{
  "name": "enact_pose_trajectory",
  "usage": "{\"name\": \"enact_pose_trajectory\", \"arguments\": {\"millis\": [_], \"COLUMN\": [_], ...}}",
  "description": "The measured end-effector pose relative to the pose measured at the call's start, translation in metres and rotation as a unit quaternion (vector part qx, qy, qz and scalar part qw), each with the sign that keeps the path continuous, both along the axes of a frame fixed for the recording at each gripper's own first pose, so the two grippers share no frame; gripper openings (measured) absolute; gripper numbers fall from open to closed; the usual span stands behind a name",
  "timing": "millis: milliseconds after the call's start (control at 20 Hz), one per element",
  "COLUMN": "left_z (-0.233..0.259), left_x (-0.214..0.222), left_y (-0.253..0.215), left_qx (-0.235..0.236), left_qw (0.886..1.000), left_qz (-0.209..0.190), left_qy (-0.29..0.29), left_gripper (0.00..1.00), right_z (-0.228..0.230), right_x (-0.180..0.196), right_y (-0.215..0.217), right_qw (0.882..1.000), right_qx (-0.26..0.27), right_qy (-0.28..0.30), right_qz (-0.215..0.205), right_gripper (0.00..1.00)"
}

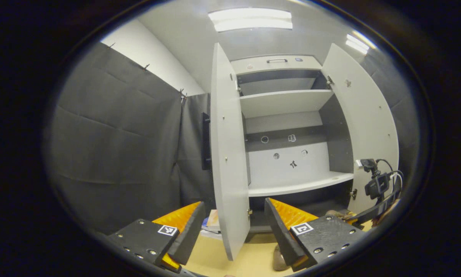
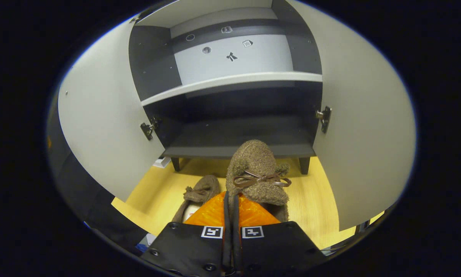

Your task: Grab one shoe with the right hand and put it into the shoe cabinet, grab the other shoe with the left hand and put it into the shoe cabinet; then close the right door with the right hand and the left door with the left hand.

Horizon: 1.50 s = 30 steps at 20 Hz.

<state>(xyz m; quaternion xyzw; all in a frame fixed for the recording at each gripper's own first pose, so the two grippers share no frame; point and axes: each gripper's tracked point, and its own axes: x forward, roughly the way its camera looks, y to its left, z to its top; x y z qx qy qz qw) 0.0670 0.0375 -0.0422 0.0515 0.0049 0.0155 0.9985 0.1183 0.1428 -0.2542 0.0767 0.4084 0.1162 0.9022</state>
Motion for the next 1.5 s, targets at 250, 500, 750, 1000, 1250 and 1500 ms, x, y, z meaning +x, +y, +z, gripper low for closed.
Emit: {"name": "enact_pose_trajectory", "arguments": {"millis": [250,500,750,1000,1250,1500], "left_z": [-0.001,-0.006,-0.015,-0.025,-0.033,-0.042], "left_x": [0.008,0.013,0.025,0.036,0.045,0.052], "left_y": [-0.015,-0.020,-0.027,-0.034,-0.034,-0.039], "left_qx": [-0.006,-0.012,-0.020,-0.030,-0.038,-0.045], "left_qw": [1.000,0.999,0.999,0.998,0.997,0.996], "left_qz": [-0.023,-0.034,-0.047,-0.062,-0.067,-0.078], "left_qy": [-0.004,-0.002,0.004,0.011,0.015,0.022], "left_gripper": [0.83,0.83,0.98,0.83,0.83,0.83], "right_z": [0.046,0.083,0.118,0.148,0.170,0.166], "right_x": [0.027,0.055,0.095,0.145,0.203,0.261], "right_y": [-0.004,-0.005,-0.006,-0.004,0.001,0.004], "right_qw": [0.999,0.996,0.992,0.987,0.982,0.981], "right_qx": [0.008,0.007,0.002,-0.005,-0.028,-0.049], "right_qy": [-0.045,-0.084,-0.124,-0.159,-0.186,-0.185], "right_qz": [-0.006,-0.005,-0.008,-0.012,-0.013,-0.028], "right_gripper": [0.00,0.04,0.04,0.07,0.04,0.04]}}
